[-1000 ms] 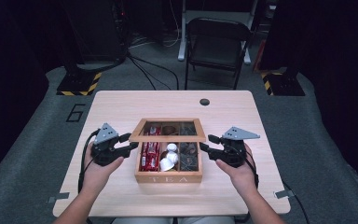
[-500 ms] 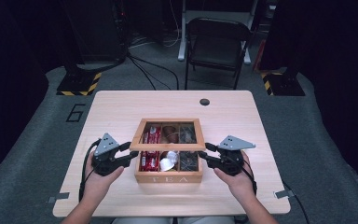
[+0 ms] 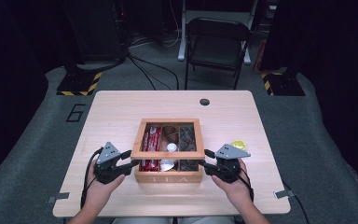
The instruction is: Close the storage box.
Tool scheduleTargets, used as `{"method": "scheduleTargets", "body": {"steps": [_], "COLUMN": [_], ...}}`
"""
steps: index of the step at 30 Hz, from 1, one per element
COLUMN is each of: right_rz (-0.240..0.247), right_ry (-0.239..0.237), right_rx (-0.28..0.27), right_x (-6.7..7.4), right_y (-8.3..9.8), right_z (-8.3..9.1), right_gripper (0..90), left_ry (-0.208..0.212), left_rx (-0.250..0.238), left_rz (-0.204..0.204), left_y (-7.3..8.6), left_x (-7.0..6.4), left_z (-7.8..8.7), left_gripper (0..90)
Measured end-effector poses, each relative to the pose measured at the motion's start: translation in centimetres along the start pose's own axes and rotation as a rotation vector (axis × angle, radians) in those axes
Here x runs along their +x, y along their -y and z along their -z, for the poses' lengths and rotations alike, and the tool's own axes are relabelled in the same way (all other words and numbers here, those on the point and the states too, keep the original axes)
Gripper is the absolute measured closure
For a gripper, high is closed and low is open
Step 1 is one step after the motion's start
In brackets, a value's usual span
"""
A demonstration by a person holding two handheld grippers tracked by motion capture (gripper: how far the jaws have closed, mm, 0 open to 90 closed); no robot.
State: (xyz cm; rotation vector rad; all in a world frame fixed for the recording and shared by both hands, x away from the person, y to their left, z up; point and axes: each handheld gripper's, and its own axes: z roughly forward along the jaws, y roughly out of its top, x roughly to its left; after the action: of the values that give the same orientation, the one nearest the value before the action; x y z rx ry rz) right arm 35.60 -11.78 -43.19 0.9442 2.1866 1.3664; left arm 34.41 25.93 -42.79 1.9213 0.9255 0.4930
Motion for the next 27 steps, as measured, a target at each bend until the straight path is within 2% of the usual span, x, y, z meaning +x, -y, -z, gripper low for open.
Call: {"method": "scheduleTargets", "body": {"steps": [4, 8, 14, 19, 24, 27], "right_rz": [-0.016, 0.005, -0.002, 0.014, 0.016, 0.036], "right_ry": [-0.010, -0.018, -0.033, -0.044, -0.049, -0.052], "right_rx": [0.004, 0.014, 0.034, 0.047, 0.068, 0.086], "right_x": [0.1, 0.2, 0.4, 0.4, 0.4, 0.5], "right_y": [0.5, 0.9, 1.3, 1.6, 1.9, 2.1], "right_z": [-0.2, -0.4, -0.7, -0.9, -1.0, -1.1], "right_gripper": [56.2, 56.2, 56.1, 55.4, 55.2, 55.2], "left_ry": [-0.009, -0.003, -0.002, 0.004, 0.027, 0.047], "left_rx": [-0.001, 0.008, 0.011, 0.020, 0.053, 0.077], "left_rz": [-0.013, -0.017, -0.013, -0.012, -0.017, -0.014], "left_y": [0.5, 1.0, 1.5, 1.8, 2.1, 2.2], "left_x": [-0.2, -0.2, -0.2, -0.3, -0.2, -0.2], "left_z": [-0.2, -0.4, -0.6, -0.7, -0.9, -1.0], "left_gripper": [55.8, 55.7, 55.7, 55.8, 55.7, 55.6]}}
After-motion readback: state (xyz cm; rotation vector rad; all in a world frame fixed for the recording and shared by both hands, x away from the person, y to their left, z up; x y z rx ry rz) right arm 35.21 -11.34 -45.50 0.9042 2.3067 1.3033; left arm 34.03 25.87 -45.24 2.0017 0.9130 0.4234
